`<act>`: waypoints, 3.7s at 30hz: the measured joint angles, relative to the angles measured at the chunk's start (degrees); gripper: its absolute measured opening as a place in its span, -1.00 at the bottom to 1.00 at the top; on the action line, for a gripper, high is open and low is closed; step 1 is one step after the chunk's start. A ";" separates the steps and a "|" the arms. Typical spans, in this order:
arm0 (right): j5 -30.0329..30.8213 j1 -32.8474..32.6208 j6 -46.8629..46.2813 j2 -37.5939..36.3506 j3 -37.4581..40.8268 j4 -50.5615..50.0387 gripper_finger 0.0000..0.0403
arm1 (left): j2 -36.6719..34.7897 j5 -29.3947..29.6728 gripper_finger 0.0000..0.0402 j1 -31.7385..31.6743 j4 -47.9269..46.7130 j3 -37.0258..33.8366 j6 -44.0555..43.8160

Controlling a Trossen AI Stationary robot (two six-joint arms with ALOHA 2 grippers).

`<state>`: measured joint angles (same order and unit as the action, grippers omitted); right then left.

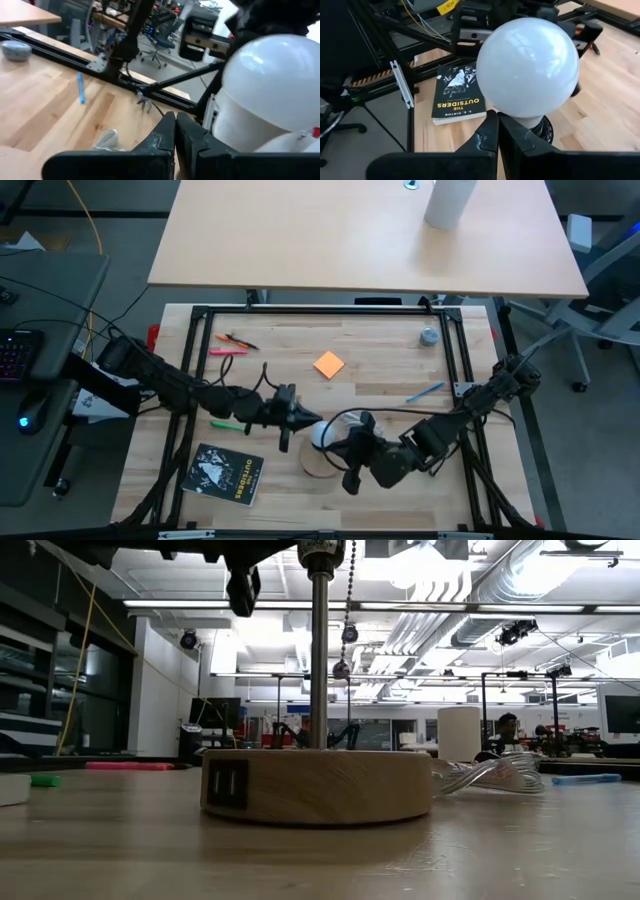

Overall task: Screw lightbulb
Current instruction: Remove the white lightbulb from the lamp

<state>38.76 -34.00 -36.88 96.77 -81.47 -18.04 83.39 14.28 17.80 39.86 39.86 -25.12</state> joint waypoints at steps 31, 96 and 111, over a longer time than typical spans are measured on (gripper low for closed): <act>2.57 -0.18 -7.22 -3.40 -0.07 -21.46 -1.00 | 0.82 0.03 -1.00 11.30 0.28 -0.11 -7.68; 0.10 0.24 4.10 2.14 -0.09 -2.14 -1.00 | 7.40 0.85 -1.00 2.45 -1.37 8.15 0.32; 5.11 0.27 1.39 -4.28 0.00 -15.04 -1.00 | 5.23 1.94 -1.00 5.73 -8.11 8.31 0.50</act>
<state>43.88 -33.72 -35.48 92.49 -81.47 -33.09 88.62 16.21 23.54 31.74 48.16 -24.61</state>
